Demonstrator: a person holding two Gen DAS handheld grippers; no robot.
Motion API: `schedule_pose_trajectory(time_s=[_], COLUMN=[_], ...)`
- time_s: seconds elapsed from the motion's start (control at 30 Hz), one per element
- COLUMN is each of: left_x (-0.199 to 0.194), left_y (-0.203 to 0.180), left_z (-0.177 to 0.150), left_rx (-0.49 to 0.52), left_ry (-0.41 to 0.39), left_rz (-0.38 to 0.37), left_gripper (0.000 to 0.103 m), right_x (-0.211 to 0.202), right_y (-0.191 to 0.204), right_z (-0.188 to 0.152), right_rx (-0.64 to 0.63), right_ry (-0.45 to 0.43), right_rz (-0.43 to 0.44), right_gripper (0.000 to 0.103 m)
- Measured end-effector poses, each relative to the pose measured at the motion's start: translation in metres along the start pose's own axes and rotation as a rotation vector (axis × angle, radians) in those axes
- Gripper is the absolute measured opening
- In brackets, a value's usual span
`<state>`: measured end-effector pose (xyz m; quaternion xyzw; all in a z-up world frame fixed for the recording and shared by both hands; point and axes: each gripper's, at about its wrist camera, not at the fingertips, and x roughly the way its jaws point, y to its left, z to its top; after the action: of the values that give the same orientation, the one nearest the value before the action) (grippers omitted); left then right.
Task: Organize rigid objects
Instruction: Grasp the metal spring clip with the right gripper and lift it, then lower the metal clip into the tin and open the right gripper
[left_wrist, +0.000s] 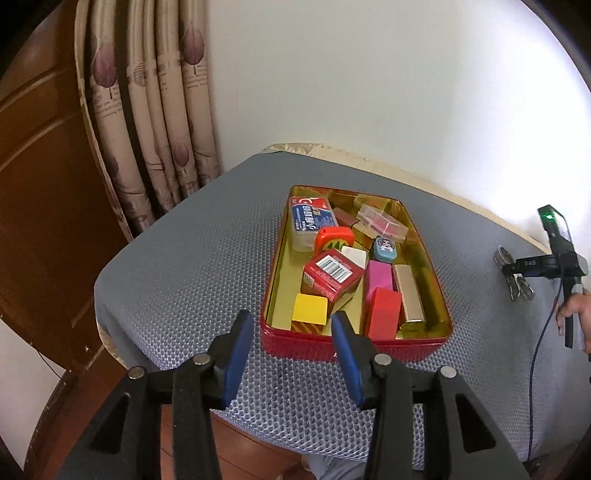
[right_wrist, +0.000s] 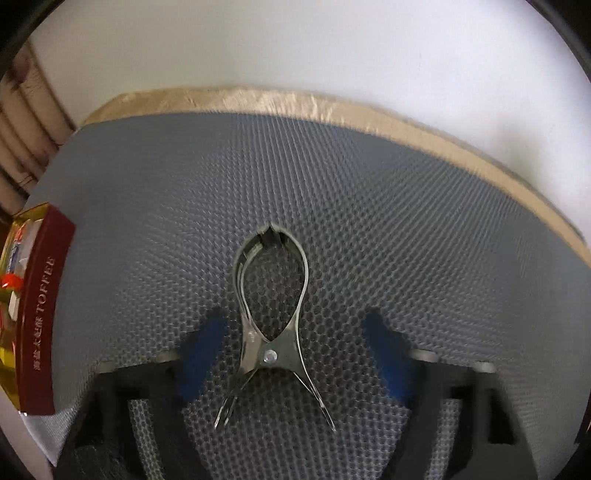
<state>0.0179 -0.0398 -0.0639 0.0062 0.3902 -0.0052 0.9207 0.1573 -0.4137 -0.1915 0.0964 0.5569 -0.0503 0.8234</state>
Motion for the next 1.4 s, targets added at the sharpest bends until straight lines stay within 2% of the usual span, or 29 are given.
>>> schedule_pose_trajectory(time_s=[0.03,0.1,0.23,0.4,0.6,0.73,0.8,0.97,1.27,1.4], left_x=[0.002,0.003,-0.002,-0.010,-0.007,-0.002,0.000,0.008,0.016,0.022], left_y=[-0.002,-0.004,-0.004,0.006,0.021,0.029,0.033,0.038,0.037,0.038], left_z=[0.000,-0.001,-0.001,0.002,0.003,0.002,0.003,0.002,0.003,0.002], left_rx=[0.010,0.021,0.014,-0.038,-0.099,-0.130,-0.136,-0.144,-0.132,-0.137], left_ry=[0.007,0.011,-0.008,-0.032,-0.009,0.016,0.025,0.055,0.077,0.106], left_rz=[0.002,0.004,0.016,0.035,0.067,0.072,0.087,0.074,0.076,0.068], left_gripper=[0.045,0.045,0.045,0.045,0.047,0.047,0.047,0.047,0.047,0.047], right_x=[0.000,-0.001,-0.015,-0.058,-0.113,-0.119,-0.107,-0.082,-0.054,-0.045], right_y=[0.006,0.010,0.016,0.042,0.132,0.200,0.230,0.264,0.273,0.284], right_z=[-0.001,-0.002,-0.003,-0.004,-0.004,-0.014,-0.016,-0.024,-0.026,-0.030], right_rx=[-0.032,-0.054,-0.046,-0.033,-0.104,-0.164,-0.176,-0.163,-0.140,-0.160], right_ry=[-0.006,-0.003,-0.031,-0.083,-0.114,-0.084,-0.065,-0.022,0.002,-0.007], right_rz=[-0.040,-0.049,0.004,0.140,0.372,0.452,0.464,0.466,0.419,0.373], right_gripper=[0.031,0.030,0.030,0.030,0.030,0.030,0.030,0.030,0.031,0.031])
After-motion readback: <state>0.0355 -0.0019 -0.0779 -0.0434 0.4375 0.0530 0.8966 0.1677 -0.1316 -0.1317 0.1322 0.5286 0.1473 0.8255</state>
